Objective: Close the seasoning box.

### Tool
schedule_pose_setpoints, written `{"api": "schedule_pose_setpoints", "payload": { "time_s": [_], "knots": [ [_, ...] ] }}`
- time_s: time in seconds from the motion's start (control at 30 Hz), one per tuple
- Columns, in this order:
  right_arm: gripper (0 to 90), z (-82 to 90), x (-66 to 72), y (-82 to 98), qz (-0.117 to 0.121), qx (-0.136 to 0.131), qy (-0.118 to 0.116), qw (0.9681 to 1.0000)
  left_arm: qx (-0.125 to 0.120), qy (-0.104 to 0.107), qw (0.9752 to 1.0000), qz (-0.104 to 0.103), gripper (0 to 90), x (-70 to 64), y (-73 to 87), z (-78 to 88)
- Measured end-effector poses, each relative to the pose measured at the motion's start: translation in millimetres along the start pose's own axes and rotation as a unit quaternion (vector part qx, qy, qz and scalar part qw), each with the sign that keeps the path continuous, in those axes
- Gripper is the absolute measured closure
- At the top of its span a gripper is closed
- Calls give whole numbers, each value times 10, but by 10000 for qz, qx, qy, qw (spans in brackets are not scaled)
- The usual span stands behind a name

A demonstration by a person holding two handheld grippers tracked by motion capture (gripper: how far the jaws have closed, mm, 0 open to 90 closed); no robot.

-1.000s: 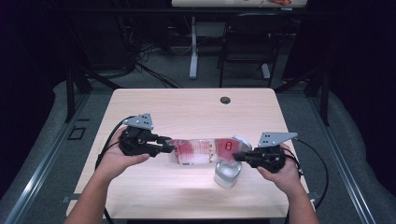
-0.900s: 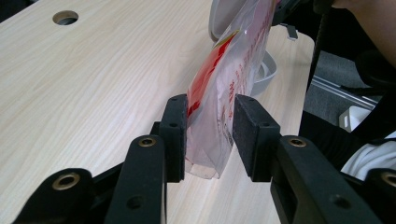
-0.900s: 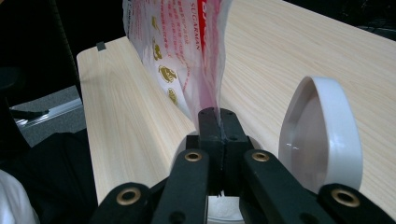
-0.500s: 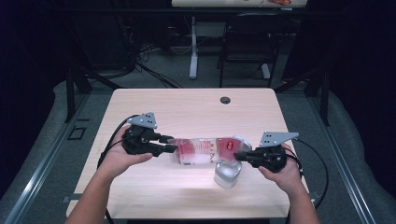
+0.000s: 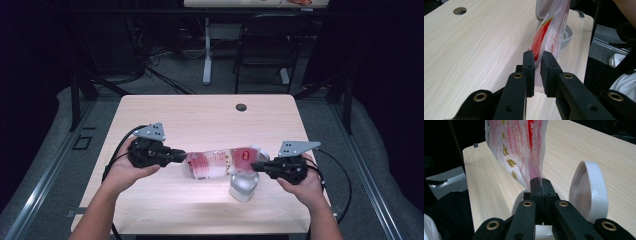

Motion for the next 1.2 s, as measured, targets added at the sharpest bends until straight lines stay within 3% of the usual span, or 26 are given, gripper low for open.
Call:
{"api": "schedule_pose_setpoints", "payload": {
  "time_s": [0.4,0.6,0.87,1.2],
  "knots": [
    [900,-5,2,-31,-101,-138,-20,9999,-23,-80,9999,-58,863,16,81,10],
    [900,-23,27,-78,-47,-145,40,9999,-113,-71,9999,55,864,45,169,-3],
    [900,-23,75,-162,127,-60,107,9998,-178,6,9996,197,852,89,285,-26],
    [900,-71,119,-267,266,158,209,9993,-282,-43,9993,261,848,122,428,-60]
  ]
}}
Point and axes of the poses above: each handheld gripper's, and its own axes: z roughly backward along the jaws, y roughly out of its underside, x roughly to its left, the point moved 1 cm from there along -z, roughly forward along the jaws, and after that the axes turned 5 degrees about -y, right-handed, at the moved point
